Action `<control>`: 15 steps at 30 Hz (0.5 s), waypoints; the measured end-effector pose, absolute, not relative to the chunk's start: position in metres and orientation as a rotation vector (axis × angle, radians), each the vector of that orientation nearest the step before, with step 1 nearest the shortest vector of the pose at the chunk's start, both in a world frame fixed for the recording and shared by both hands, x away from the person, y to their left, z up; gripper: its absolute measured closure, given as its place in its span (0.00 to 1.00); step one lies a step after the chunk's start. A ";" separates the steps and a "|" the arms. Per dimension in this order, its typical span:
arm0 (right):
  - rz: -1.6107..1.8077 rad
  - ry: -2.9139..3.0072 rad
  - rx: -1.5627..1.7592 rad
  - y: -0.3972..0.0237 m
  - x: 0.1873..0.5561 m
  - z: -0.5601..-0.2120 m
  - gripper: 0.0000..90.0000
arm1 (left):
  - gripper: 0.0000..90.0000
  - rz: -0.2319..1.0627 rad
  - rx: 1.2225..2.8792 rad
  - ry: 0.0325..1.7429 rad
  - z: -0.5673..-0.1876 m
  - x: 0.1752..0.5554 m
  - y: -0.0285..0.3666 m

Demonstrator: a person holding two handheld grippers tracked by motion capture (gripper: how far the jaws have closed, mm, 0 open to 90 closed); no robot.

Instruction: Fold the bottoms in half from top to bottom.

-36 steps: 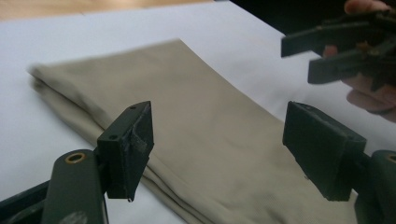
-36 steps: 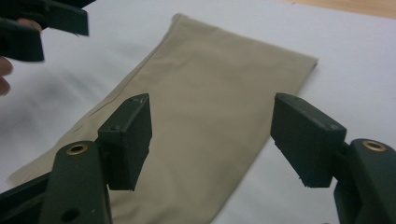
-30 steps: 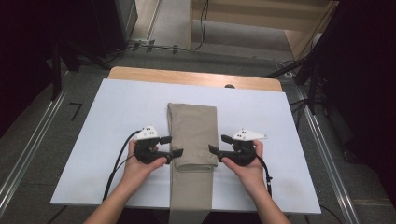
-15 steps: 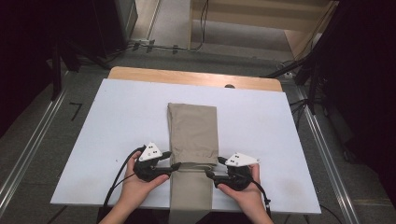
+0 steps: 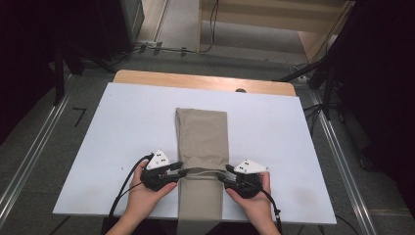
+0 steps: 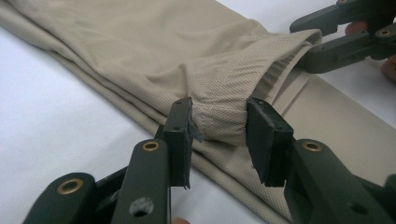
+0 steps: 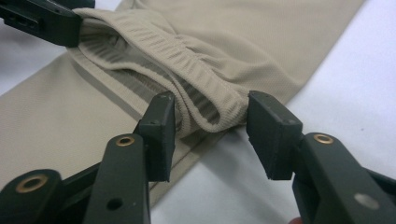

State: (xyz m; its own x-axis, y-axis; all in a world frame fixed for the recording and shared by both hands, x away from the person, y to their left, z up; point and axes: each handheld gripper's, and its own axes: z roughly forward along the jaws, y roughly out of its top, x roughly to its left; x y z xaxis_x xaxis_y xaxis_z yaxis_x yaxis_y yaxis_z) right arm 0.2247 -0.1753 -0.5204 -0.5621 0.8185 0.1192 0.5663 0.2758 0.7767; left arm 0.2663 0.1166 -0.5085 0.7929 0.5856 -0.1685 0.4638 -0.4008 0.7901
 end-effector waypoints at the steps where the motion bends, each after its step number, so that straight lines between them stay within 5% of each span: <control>1: 1.164 2.251 1.262 -0.175 0.225 -0.520 0.61 | 0.72 0.164 2.069 0.776 -0.509 0.267 0.116; 15: 1.131 2.273 1.233 -0.170 0.224 -0.521 0.89 | 0.95 0.174 2.105 0.722 -0.509 0.262 0.112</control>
